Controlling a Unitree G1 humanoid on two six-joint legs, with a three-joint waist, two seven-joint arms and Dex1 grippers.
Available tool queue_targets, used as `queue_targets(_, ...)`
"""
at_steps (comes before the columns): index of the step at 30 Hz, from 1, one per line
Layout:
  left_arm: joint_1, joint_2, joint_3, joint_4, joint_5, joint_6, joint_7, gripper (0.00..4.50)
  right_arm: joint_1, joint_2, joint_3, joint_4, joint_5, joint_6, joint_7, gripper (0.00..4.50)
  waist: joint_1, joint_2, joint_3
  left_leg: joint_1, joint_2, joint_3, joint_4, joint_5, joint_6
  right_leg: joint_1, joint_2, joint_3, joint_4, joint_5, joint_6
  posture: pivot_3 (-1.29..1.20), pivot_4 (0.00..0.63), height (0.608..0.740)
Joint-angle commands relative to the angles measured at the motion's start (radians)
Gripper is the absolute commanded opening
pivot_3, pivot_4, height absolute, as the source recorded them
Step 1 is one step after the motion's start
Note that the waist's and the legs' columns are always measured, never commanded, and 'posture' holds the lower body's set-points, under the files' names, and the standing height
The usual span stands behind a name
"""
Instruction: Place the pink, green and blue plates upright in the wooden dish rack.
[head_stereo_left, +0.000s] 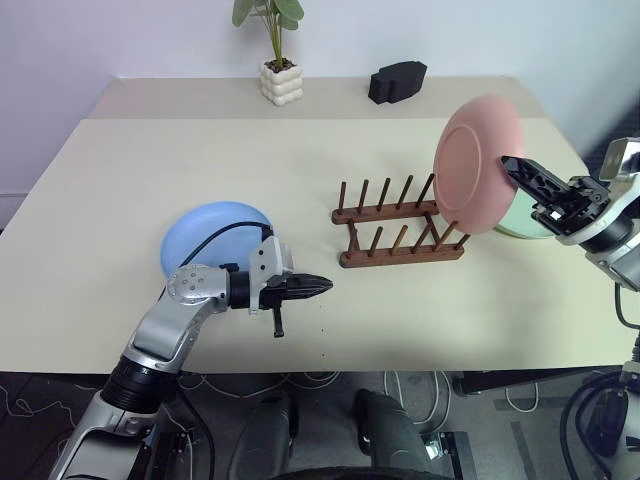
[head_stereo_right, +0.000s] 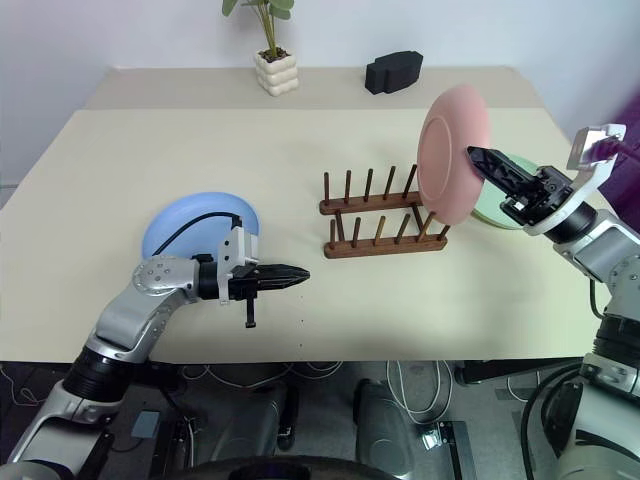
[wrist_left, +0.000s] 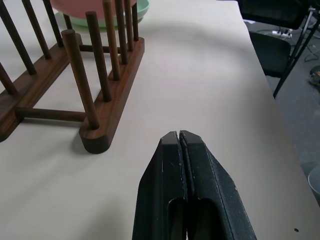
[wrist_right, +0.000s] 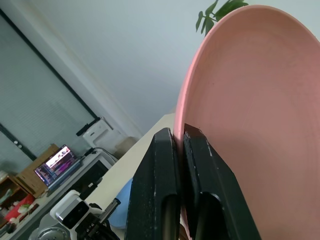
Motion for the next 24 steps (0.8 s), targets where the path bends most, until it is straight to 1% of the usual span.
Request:
queue_targets(1,-0.013,-0.001,0.007,-0.012,0.001,-0.022,0.002,0.00,0.006,0.014,-0.035,-0.008,0.002,-0.019,-0.003,1.01,0.000,0.000,0.000,0.000,0.000,0.000,0.000,0.000,0.000,0.000,0.000,0.000,0.000,0.000,0.000,0.00,0.150,0.736)
queue_targets(3,-0.011,-0.001,0.007,-0.010,0.002,-0.023,0.001,0.00,0.005,0.019,-0.039,-0.009,-0.004,-0.028,-0.010,1.95,0.000,0.000,0.000,0.000,0.000,0.000,0.000,0.000,0.000,0.000,0.000,0.000,0.000,0.000,0.000,0.00,0.150,0.736)
queue_targets(4,-0.010,-0.001,0.008,-0.008,0.002,-0.026,0.000,0.00,0.002,0.021,-0.039,-0.011,-0.030,-0.054,-0.023,2.35,0.000,0.000,0.000,0.000,0.000,0.000,0.000,0.000,0.000,0.000,0.000,0.000,0.000,0.000,0.000,0.00,0.150,0.736)
queue_targets(6,-0.006,0.001,0.008,-0.007,0.003,-0.031,-0.001,0.00,0.003,0.018,-0.034,-0.023,-0.084,-0.111,-0.045,3.36,0.000,0.000,0.000,0.000,0.000,0.000,0.000,0.000,0.000,0.000,0.000,0.000,0.000,0.000,0.000,0.00,0.150,0.736)
queue_targets(11,0.002,0.003,0.009,-0.009,0.003,-0.038,0.000,0.00,0.025,0.004,-0.070,-0.075,-0.176,-0.243,-0.085,3.36,0.001,0.000,0.000,0.000,0.000,0.000,0.000,0.000,0.000,0.000,0.000,0.000,0.000,0.000,0.000,0.00,0.150,0.736)
queue_targets(15,0.009,0.001,0.009,-0.016,-0.001,-0.032,0.003,0.00,0.117,-0.053,-0.149,-0.121,-0.280,-0.349,-0.113,3.36,0.005,0.000,0.000,0.000,-0.001,0.000,0.000,0.000,0.000,0.000,0.000,0.000,0.000,0.000,0.000,0.00,0.150,0.736)
queue_targets(18,0.003,0.000,0.007,-0.020,-0.001,-0.028,0.004,0.00,0.195,-0.098,-0.162,-0.119,-0.376,-0.419,-0.105,3.36,0.002,0.000,0.000,0.000,-0.001,0.001,0.000,0.000,0.000,0.000,0.000,0.000,0.000,0.000,0.000,0.00,0.150,0.736)
queue_targets(20,-0.006,-0.003,0.005,-0.017,0.000,-0.032,0.001,0.00,0.255,-0.133,-0.120,-0.096,-0.478,-0.483,-0.089,3.36,-0.002,0.000,0.000,0.000,-0.001,0.001,0.000,0.000,0.000,0.000,0.000,0.000,0.000,0.000,0.000,0.00,0.150,0.736)
queue_targets(22,-0.022,-0.010,0.008,-0.010,-0.010,-0.030,-0.006,0.00,0.309,-0.166,-0.045,-0.058,-0.604,-0.561,-0.073,3.36,-0.005,0.001,0.000,0.000,0.000,0.001,0.000,0.000,0.000,0.000,0.000,0.000,0.000,0.000,0.000,0.00,0.150,0.736)
queue_targets(24,-0.035,-0.018,0.011,-0.002,-0.019,-0.034,-0.014,0.00,0.314,-0.175,0.017,-0.015,-0.684,-0.627,-0.069,3.36,-0.011,0.001,0.000,0.001,-0.001,0.002,0.000,0.000,0.000,0.000,0.001,0.000,0.000,0.000,0.000,0.00,0.150,0.736)
